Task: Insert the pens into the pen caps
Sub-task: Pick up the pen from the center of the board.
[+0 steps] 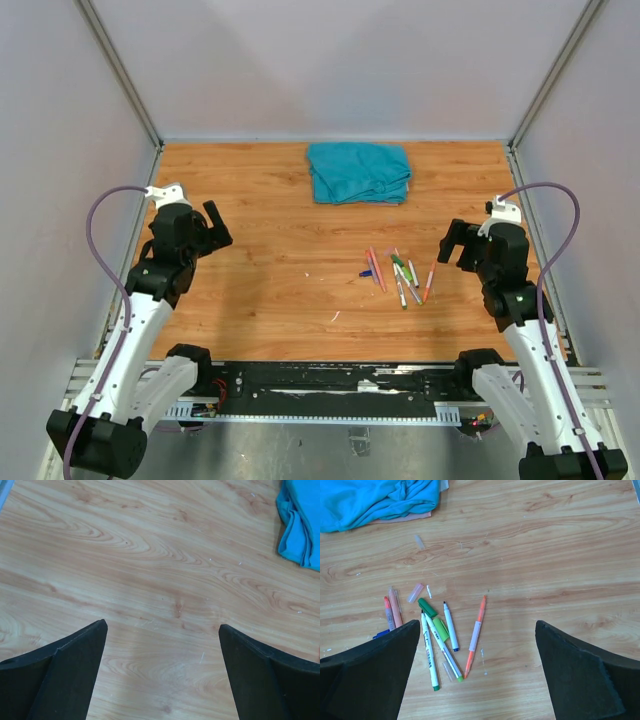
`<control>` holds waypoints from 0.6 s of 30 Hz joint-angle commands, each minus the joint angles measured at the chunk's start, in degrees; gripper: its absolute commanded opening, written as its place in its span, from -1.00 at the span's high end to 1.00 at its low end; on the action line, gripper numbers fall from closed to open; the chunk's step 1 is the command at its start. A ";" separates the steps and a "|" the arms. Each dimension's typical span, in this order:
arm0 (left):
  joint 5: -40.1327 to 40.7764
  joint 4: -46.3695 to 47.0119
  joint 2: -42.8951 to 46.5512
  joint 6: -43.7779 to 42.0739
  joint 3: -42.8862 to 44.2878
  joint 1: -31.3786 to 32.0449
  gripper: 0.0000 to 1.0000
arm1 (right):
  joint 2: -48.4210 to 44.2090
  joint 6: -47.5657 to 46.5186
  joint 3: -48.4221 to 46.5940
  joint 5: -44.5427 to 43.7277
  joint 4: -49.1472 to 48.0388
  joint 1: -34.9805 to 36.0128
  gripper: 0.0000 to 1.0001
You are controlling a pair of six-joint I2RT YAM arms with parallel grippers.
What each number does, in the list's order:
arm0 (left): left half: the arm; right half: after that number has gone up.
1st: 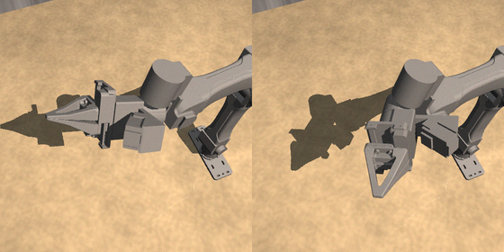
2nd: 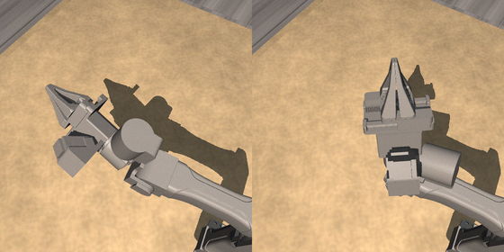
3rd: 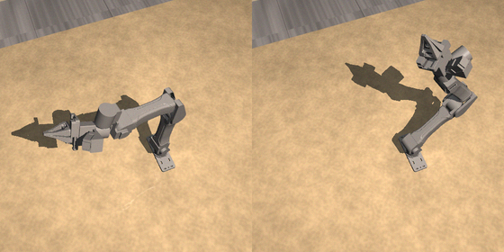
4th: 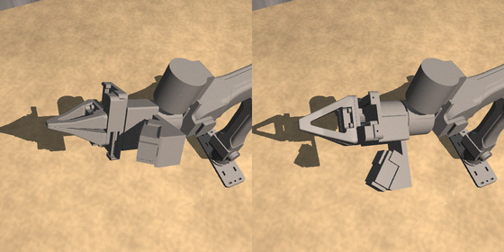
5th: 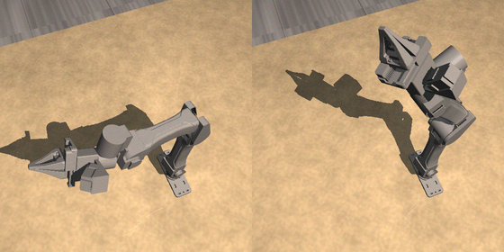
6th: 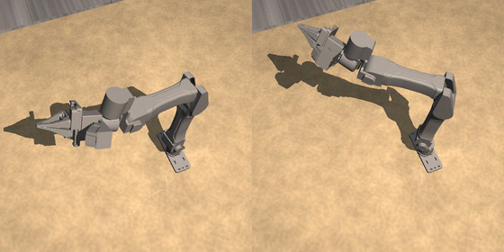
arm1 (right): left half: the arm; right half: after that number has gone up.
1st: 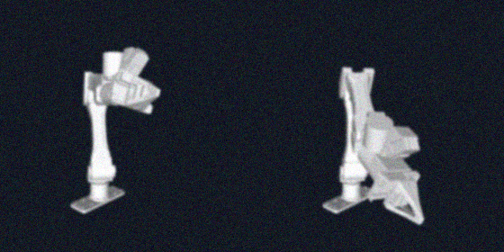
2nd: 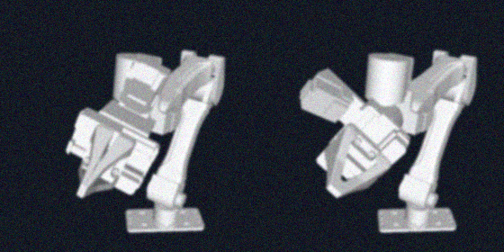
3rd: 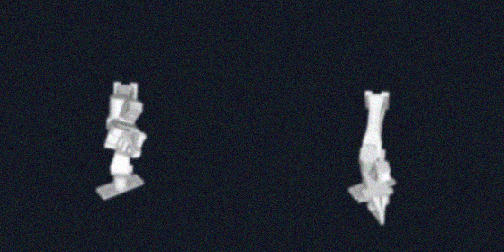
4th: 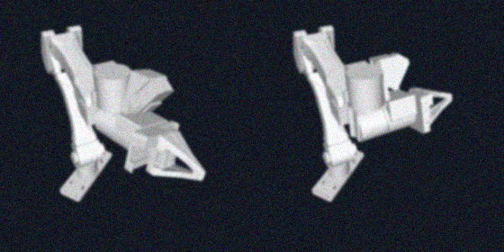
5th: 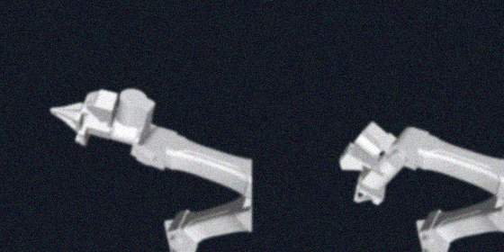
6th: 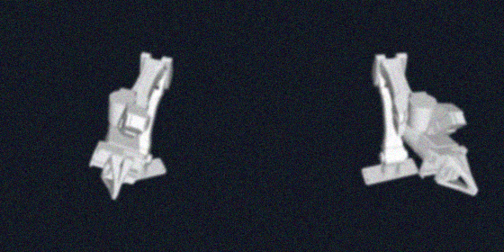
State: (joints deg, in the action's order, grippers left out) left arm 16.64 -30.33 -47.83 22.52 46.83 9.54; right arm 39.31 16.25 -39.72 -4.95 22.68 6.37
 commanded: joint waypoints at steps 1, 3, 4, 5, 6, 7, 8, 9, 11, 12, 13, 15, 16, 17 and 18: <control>-1.52 0.81 0.25 0.81 2.66 0.47 -0.99 | 0.25 0.30 -2.66 -2.20 3.15 -0.40 -0.97; -1.54 0.37 -0.03 0.97 3.21 0.50 -0.99 | 0.38 0.21 -3.32 -2.81 4.04 -0.37 -0.97; -1.63 0.01 -0.15 0.64 3.57 0.48 -0.99 | 0.41 0.13 -3.60 -3.36 4.52 -0.41 -0.97; -1.84 -0.05 -0.07 0.56 3.82 0.52 -0.99 | 0.36 0.12 -3.75 -4.22 4.95 -0.38 -0.97; -2.54 0.35 0.33 0.35 3.75 0.53 -0.99 | 0.31 0.08 -3.83 -5.54 5.35 -0.39 -0.97; -3.29 1.23 0.82 -0.02 3.52 0.54 -0.99 | 0.34 0.24 -3.85 -7.18 5.60 -0.43 -0.97; -3.92 2.09 1.53 -0.40 3.13 0.56 -0.99 | 0.50 0.40 -4.01 -8.68 6.04 -0.41 -0.97; -4.13 2.71 2.21 -0.70 2.81 0.53 -0.99 | 0.77 0.51 -4.11 -9.72 6.46 -0.41 -0.97; -4.09 3.44 3.17 -0.91 2.49 0.58 -0.99 | 1.74 0.70 -4.85 -10.77 7.61 -0.47 -0.97; -4.09 3.58 3.34 -1.12 2.53 0.60 -0.99 | 2.44 1.10 -5.42 -10.77 8.24 -0.45 -0.97; -4.17 3.64 3.33 -1.24 2.50 0.61 -0.99 | 3.09 1.38 -5.91 -9.86 8.55 -0.46 -0.97; -4.44 3.74 3.03 -1.06 2.41 0.62 -0.99 | 4.83 1.34 -6.95 -6.36 8.89 -0.47 -0.97; -4.70 3.75 2.97 -0.40 2.32 0.64 -0.99 | 5.68 0.84 -7.43 -3.94 8.99 -0.47 -0.97; -5.24 3.91 2.86 0.59 2.30 0.65 -0.99 | 6.80 0.31 -7.90 -1.66 8.96 -0.48 -0.97; -5.72 4.29 2.86 1.48 2.23 0.65 -0.99 | 7.98 -0.34 -8.38 0.49 9.03 -0.48 -0.97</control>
State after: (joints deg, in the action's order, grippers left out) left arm 12.95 -28.36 -44.99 22.52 48.71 9.85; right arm 44.49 16.67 -45.25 -10.83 29.98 6.35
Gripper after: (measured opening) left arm 0.993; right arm 0.985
